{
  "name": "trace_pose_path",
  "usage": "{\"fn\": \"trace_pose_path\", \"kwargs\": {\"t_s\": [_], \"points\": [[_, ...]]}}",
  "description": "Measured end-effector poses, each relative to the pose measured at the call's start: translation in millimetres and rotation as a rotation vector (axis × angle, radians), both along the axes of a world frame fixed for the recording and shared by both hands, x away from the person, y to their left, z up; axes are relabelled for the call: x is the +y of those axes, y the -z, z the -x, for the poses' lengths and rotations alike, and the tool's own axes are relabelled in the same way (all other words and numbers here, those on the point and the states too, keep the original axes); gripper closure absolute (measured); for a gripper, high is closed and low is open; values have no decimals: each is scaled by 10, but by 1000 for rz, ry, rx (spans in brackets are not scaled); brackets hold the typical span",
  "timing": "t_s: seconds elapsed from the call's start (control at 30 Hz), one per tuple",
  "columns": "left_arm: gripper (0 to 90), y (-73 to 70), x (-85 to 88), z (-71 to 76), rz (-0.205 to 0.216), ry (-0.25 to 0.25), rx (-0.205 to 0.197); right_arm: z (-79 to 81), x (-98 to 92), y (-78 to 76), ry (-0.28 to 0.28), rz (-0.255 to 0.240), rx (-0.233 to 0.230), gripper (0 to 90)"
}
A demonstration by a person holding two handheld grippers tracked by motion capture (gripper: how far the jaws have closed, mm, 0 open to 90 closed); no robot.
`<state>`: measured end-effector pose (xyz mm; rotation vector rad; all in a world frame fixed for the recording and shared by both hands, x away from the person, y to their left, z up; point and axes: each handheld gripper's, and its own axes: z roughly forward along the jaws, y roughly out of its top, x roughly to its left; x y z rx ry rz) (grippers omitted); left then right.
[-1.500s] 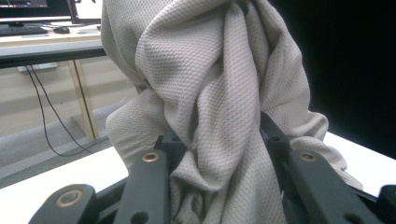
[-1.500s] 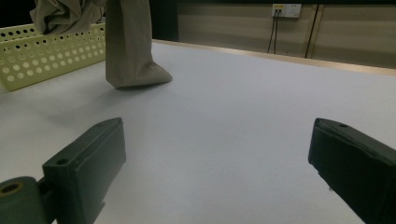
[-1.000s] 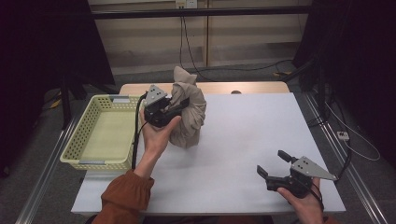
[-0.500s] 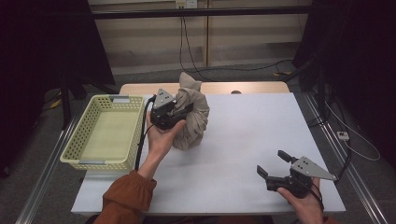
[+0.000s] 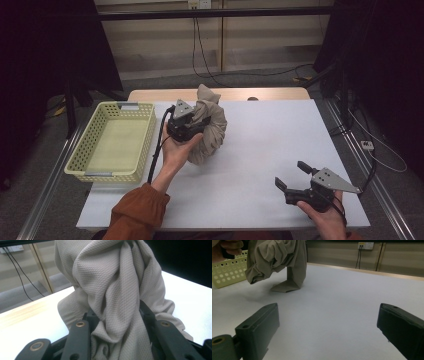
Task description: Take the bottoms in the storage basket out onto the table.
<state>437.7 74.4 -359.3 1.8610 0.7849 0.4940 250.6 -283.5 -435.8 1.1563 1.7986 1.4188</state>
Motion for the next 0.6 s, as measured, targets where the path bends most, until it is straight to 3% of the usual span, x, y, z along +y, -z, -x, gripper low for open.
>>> {"fn": "trace_pose_path", "kwargs": {"t_s": [0.6], "points": [[634, 188, -107, -43, -46, 29, 49, 0, -3, -1, -1, 1, 0, 43]]}}
